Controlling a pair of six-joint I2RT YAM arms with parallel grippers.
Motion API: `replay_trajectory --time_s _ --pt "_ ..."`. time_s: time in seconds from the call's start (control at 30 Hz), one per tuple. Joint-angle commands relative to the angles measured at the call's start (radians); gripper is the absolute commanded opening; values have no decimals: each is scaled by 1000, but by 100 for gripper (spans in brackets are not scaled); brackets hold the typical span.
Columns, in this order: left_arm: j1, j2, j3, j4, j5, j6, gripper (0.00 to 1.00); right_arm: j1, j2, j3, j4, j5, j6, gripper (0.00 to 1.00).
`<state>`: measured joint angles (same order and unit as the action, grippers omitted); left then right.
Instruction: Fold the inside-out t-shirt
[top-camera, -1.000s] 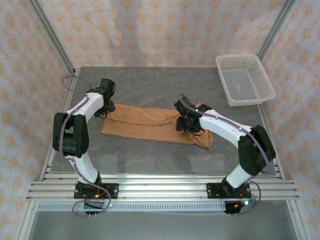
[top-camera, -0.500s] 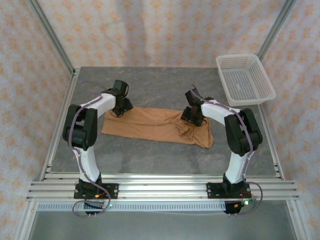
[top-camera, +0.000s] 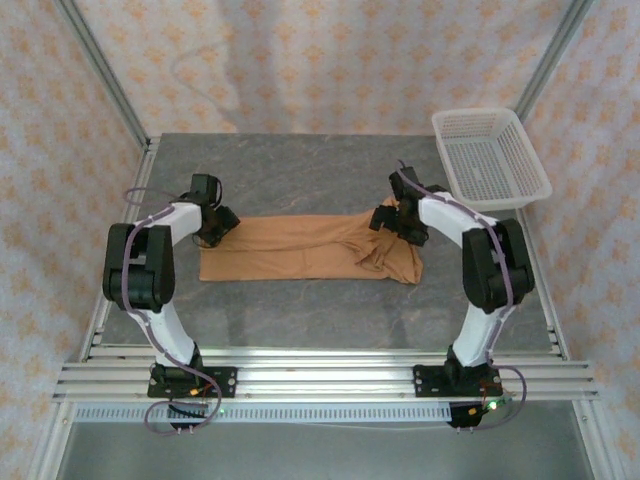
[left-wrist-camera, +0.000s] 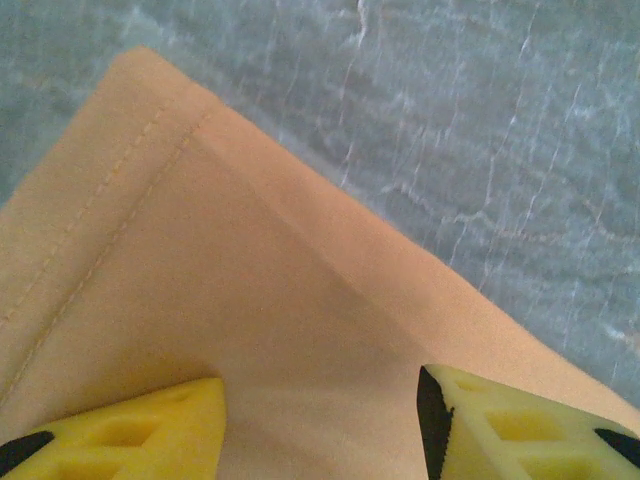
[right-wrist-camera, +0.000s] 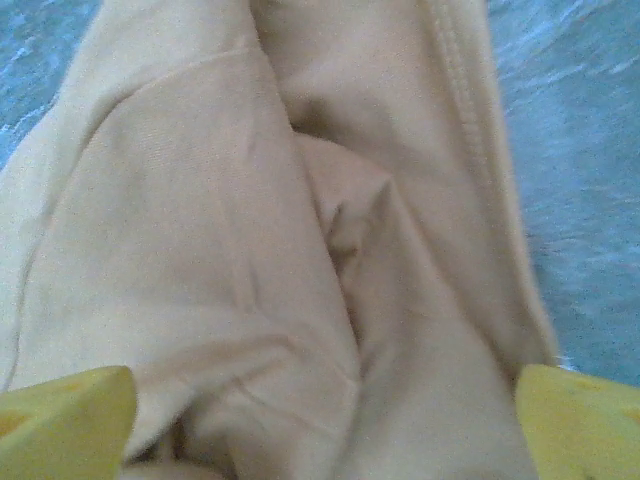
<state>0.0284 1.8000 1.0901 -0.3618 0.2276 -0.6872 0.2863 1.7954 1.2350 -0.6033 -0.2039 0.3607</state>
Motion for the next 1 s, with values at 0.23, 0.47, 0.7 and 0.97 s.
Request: replay_trajectory --time_s 0.23,0.47,0.7,0.97 --pt "-28 -151 54 -160 -25 70 56 55 103 -8 -12 223 -100 99" --pt "-27 -212 43 -192 -28 88 55 148 117 -29 31 210 -46 62" --pt "-27 -237 51 -223 -40 112 55 153 127 -40 43 207 -39 25" --pt "-75 -261 -25 -136 35 32 52 100 17 -76 -7 257 -81 0"
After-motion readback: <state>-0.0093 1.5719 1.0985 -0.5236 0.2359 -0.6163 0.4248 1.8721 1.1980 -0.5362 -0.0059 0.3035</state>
